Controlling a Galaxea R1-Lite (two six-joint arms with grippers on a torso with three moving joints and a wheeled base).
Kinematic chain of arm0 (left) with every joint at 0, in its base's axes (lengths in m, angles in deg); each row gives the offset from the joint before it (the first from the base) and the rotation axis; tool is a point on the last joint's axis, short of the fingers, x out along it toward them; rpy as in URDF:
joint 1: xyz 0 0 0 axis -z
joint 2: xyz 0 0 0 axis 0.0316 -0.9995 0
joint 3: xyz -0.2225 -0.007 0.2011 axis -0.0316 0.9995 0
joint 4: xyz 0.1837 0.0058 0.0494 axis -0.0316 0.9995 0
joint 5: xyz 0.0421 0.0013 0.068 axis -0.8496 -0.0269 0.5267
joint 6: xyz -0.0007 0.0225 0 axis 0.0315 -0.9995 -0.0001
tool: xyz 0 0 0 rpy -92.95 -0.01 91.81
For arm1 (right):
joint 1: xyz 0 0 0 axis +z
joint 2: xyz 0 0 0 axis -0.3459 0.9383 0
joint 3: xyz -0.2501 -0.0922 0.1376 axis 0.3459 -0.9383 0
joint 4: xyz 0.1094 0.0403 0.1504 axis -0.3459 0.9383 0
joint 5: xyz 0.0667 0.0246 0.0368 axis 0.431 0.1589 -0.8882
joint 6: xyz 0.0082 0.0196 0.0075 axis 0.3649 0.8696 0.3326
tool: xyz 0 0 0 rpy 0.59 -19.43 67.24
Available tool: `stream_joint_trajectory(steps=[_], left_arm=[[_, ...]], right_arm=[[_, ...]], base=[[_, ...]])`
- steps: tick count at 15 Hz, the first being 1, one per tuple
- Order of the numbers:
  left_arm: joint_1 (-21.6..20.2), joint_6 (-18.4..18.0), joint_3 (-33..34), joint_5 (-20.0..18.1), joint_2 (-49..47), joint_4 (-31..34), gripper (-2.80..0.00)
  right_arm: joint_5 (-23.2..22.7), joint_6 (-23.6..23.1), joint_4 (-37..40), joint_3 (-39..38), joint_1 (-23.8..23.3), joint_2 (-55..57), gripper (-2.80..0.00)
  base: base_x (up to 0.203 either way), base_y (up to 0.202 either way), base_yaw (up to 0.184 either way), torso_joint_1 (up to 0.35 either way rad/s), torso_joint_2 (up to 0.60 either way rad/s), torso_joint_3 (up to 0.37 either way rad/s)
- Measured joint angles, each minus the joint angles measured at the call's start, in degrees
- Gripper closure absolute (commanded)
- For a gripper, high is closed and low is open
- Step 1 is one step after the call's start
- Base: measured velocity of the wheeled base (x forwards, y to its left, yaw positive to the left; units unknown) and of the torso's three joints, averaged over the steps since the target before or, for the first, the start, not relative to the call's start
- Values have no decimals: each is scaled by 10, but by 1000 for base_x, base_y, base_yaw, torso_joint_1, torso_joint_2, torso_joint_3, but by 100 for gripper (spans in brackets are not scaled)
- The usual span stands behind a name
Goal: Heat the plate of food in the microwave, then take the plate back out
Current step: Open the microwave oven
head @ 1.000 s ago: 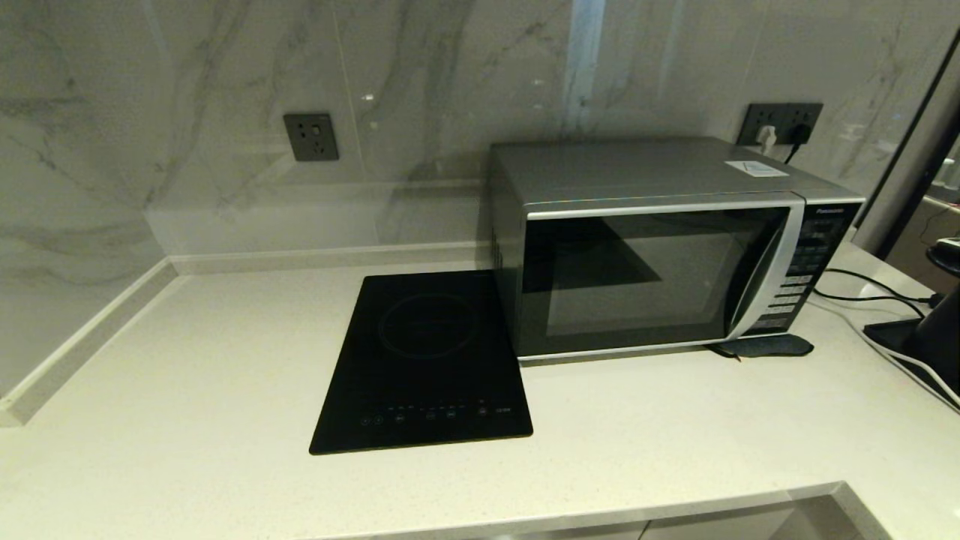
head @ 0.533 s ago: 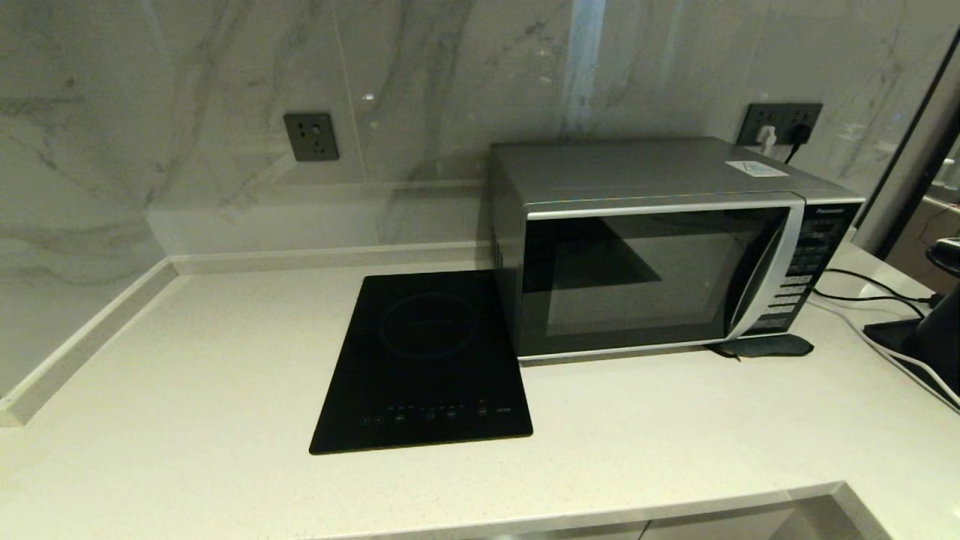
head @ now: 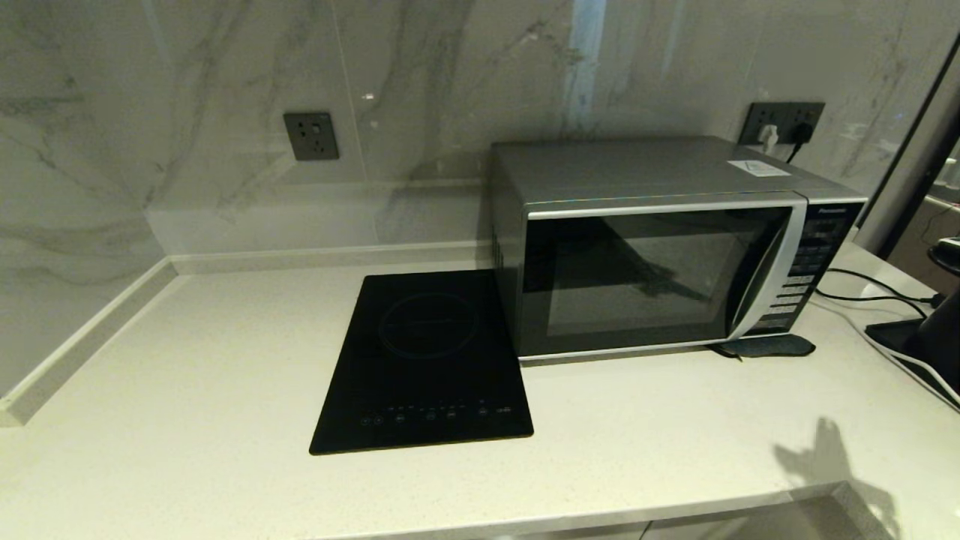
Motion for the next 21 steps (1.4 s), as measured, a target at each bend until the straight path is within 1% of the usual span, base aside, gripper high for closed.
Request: stream_joint_trajectory(steps=[2, 3, 6, 8, 11, 12, 14, 16, 19, 21], left_arm=[[0, 0, 0, 0, 0, 0, 0], [0, 0, 0, 0, 0, 0, 0], [0, 0, 0, 0, 0, 0, 0], [0, 0, 0, 0, 0, 0, 0], [0, 0, 0, 0, 0, 0, 0], [0, 0, 0, 0, 0, 0, 0], [0, 0, 0, 0, 0, 0, 0], [0, 0, 0, 0, 0, 0, 0], [0, 0, 0, 0, 0, 0, 0], [0, 0, 0, 0, 0, 0, 0]], right_arm=[[56, -36, -91, 6, 0, 64, 0], [69, -43, -123, 5, 0, 89, 0], [70, -54, -143, -19, 0, 130, 0], [69, -62, -159, -22, -14, 142, 0], [69, -69, -160, -14, -23, 154, 0], [69, -69, -160, -12, -24, 158, -280], [66, -60, -160, -6, -24, 166, -280], [49, -62, -157, -14, -25, 170, -280], [47, -68, -158, -32, -28, 172, -280], [48, -83, -158, -34, -31, 172, -280]], base=[[0, 0, 0, 0, 0, 0], [0, 0, 0, 0, 0, 0], [0, 0, 0, 0, 0, 0], [0, 0, 0, 0, 0, 0], [0, 0, 0, 0, 0, 0], [0, 0, 0, 0, 0, 0], [0, 0, 0, 0, 0, 0], [0, 0, 0, 0, 0, 0], [0, 0, 0, 0, 0, 0], [0, 0, 0, 0, 0, 0]])
